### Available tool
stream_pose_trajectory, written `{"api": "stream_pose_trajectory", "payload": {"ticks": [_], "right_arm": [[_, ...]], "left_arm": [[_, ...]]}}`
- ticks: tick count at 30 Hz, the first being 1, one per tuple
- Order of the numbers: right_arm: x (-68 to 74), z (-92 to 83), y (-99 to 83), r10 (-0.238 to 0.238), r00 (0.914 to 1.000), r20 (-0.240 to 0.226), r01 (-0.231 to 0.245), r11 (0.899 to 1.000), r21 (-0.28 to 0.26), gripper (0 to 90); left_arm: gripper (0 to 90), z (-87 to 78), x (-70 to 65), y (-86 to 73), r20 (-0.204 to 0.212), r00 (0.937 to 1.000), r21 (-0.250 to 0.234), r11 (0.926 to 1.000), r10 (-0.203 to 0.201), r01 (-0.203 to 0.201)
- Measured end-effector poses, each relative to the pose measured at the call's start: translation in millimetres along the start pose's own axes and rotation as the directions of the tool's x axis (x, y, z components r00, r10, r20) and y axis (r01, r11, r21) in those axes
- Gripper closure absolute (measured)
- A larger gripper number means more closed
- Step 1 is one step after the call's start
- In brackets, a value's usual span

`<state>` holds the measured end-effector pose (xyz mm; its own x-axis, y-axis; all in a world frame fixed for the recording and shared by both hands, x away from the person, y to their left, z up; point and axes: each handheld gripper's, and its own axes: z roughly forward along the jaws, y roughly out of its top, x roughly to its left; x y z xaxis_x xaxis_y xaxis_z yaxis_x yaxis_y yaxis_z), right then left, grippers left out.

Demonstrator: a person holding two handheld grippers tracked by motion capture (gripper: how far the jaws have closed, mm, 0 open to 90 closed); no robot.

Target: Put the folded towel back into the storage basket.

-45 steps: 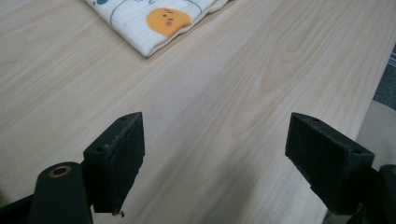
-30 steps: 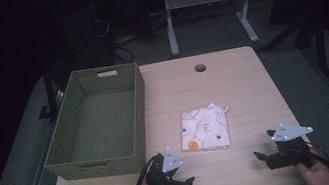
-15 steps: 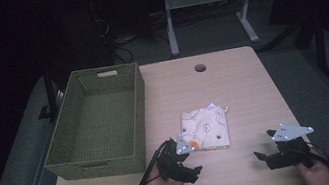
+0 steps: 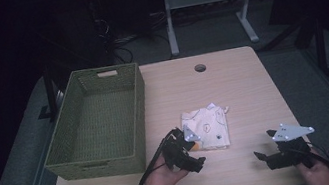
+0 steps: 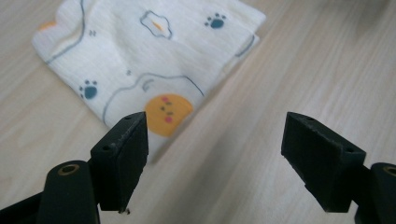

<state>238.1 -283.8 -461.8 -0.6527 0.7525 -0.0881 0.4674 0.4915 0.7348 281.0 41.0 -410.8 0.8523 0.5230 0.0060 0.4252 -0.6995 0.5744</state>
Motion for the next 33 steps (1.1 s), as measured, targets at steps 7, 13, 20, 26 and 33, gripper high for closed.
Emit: {"api": "stream_pose_trajectory", "payload": {"ticks": [7, 13, 20, 26, 33], "right_arm": [[-0.9, -1.3, -0.3, 0.01, 1.0, -0.002, -0.01, 1.0, -0.002, 13.7], [-1.3, -3.2, -0.1, 0.009, 1.0, 0.003, -0.009, 1.0, -0.013, 13.7], [-1.2, -3.6, 0.1, 0.014, 0.9999, 0.0, -0.014, 1.0, -0.014, 13.7], [-0.8, -4.9, 0.5, 0.009, 1.0, -0.003, -0.009, 1.0, -0.023, 13.7], [0.4, -5.9, 1.1, 0.012, 0.9999, -0.005, -0.013, 1.0, -0.026, 13.7]], "left_arm": [[24.6, 7.5, 7.6, 24.7, -0.004, 1.0, 0.02, 0.9998, -0.001, 0.001], [25.8, 24.8, 15.0, 42.9, -0.019, 0.9998, 0.057, 0.9983, -0.005, 0.006], [26.2, 46.2, 28.0, 59.4, -0.033, 0.9991, 0.109, 0.9937, -0.024, 0.028], [29.6, 61.4, 40.1, 70.5, -0.06, 0.9978, 0.154, 0.9873, -0.029, 0.038], [33.2, 75.1, 51.0, 79.6, -0.065, 0.9968, 0.197, 0.9787, -0.046, 0.058]]}}
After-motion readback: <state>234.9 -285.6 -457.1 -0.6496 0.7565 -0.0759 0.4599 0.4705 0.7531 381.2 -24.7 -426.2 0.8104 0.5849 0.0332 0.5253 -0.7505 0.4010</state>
